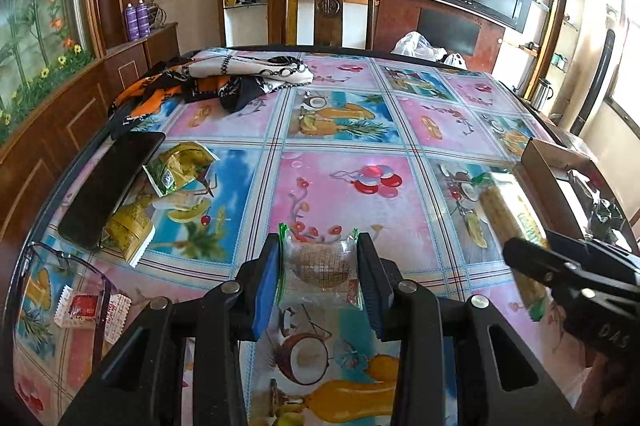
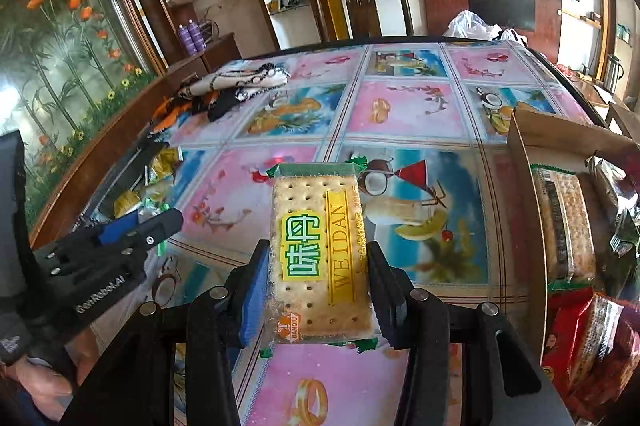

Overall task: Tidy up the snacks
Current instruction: 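Carry the cookie packet and WEIDAN cracker pack over the box with both tools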

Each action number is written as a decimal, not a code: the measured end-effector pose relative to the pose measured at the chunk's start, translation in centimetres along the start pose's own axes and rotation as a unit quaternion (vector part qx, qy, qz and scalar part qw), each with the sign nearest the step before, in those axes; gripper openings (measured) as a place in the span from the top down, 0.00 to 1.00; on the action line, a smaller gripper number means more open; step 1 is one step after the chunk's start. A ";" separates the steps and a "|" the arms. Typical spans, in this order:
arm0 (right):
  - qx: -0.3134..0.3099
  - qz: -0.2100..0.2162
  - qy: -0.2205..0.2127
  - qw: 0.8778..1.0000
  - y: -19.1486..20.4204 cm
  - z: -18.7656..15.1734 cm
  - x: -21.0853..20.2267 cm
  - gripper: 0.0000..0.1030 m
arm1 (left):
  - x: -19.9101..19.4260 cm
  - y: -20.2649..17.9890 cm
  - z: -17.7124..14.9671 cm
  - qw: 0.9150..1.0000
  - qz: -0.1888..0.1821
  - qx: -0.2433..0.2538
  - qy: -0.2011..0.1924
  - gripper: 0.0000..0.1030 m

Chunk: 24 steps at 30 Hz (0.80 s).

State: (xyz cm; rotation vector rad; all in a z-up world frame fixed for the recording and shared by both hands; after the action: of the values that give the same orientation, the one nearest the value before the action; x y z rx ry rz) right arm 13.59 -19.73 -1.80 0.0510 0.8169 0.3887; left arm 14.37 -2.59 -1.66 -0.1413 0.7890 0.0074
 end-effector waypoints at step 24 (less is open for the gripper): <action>0.055 -0.007 -0.035 0.998 -4.6 1.5 -2.6 0.51 | -0.9 -2.9 -0.4 1.000 -0.012 0.012 -0.014 0.65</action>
State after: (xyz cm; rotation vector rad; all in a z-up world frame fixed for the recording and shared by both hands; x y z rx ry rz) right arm 14.49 -24.79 0.19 0.1600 0.7680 0.3270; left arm 13.63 -5.43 -1.00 -0.1276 0.7587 -0.0235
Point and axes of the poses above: each gripper's, at about its wrist camera, not at the fingertips, and x roughly the way its jaws point, y to its left, z to its top, the point moved 8 cm from there along x, roughly the way its jaws point, and after that the axes turned 6 degrees about -x, right-handed, at the moved point
